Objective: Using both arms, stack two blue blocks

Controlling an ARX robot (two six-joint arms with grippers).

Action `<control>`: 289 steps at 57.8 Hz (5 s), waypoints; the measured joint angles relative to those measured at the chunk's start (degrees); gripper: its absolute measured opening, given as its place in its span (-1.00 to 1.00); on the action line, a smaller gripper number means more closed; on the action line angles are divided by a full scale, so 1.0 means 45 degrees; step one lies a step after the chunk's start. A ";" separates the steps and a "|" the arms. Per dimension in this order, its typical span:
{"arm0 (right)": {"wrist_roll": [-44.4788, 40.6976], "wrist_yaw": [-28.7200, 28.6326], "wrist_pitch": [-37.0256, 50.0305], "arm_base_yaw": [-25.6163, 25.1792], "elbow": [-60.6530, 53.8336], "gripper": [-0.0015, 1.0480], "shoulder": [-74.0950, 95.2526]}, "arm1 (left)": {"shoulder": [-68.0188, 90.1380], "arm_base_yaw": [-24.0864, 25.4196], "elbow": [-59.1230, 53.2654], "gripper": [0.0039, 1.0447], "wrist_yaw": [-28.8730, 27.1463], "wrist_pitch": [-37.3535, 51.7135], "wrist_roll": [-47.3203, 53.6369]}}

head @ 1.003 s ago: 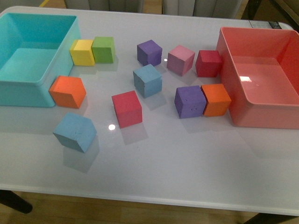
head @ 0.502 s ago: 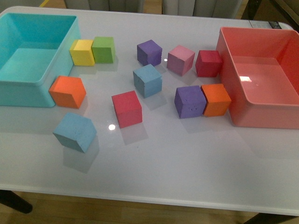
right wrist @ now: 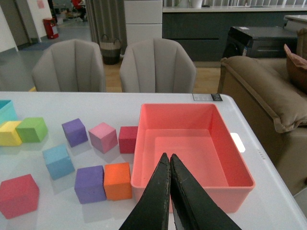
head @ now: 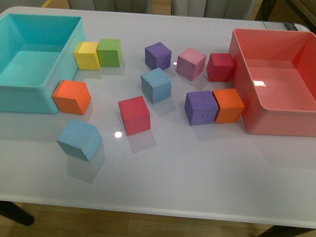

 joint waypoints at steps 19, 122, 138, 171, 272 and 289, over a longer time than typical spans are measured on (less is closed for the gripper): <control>0.0019 -0.0005 -0.2331 -0.0005 0.0005 -0.96 -0.2259 | 0.0000 0.0000 0.0000 0.84 0.0005 0.0000 0.0000; 0.0044 -0.0024 -0.2341 -0.0005 0.0005 0.83 -0.2293 | 2.4825 -0.3575 0.9510 0.84 -0.0209 0.2414 0.1073; 0.0044 -0.0024 -0.2341 -0.0005 0.0005 0.83 -0.2293 | 2.5757 -0.3497 1.0224 0.84 -0.0019 0.2113 0.1481; 0.0044 -0.0024 -0.2341 -0.0005 0.0005 0.83 -0.2297 | 2.7209 -0.3303 1.1438 0.84 -0.0034 0.1768 0.1773; 0.0044 -0.0024 -0.2341 -0.0005 0.0005 0.83 -0.2297 | 2.7078 -0.5187 1.8384 -0.19 0.0000 -0.3390 0.1360; 0.0039 -0.0024 -0.2341 -0.0005 0.0005 0.83 -0.2297 | 2.9385 -0.5425 2.1468 -0.21 -0.0010 -0.4405 0.1603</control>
